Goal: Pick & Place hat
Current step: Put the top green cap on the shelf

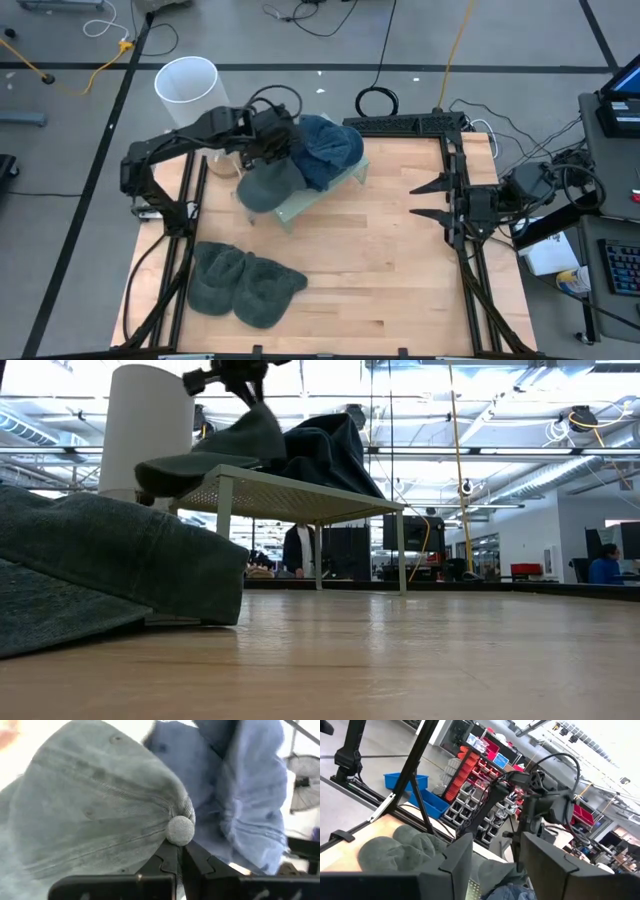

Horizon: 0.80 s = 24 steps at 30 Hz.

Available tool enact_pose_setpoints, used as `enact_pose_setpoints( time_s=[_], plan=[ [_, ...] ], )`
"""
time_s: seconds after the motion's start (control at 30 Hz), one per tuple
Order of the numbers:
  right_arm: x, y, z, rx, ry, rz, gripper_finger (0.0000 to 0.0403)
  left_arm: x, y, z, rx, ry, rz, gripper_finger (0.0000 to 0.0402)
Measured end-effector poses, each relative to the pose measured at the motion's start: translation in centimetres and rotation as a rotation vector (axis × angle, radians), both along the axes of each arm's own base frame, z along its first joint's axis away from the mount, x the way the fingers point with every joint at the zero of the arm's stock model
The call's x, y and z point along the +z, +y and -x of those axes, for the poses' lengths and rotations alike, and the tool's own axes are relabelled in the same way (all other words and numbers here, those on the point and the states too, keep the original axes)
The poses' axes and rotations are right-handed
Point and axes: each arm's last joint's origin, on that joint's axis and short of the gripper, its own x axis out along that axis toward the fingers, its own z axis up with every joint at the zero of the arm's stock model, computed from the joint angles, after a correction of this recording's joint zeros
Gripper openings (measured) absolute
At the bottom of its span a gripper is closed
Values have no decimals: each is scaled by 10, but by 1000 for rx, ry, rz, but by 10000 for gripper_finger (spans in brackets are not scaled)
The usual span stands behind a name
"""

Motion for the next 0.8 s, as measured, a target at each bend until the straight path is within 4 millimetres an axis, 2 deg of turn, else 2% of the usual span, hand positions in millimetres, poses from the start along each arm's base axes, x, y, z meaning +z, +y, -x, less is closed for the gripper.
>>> enact_pose_setpoints(
  time_s=[0.17,0.4,0.67,0.8],
  plan=[
    [0,0,0,-1,0,1,160,-6,3,-12,-29,-20,-2,3],
    [0,0,0,-1,1,-7,160,-9,6,-14,-22,0,3,7],
    [0,0,0,1,2,-8,155,-24,6,-26,-40,56,2,4],
    [0,0,0,1,2,-8,155,-27,8,-31,-47,60,-26,28]
  ],
)
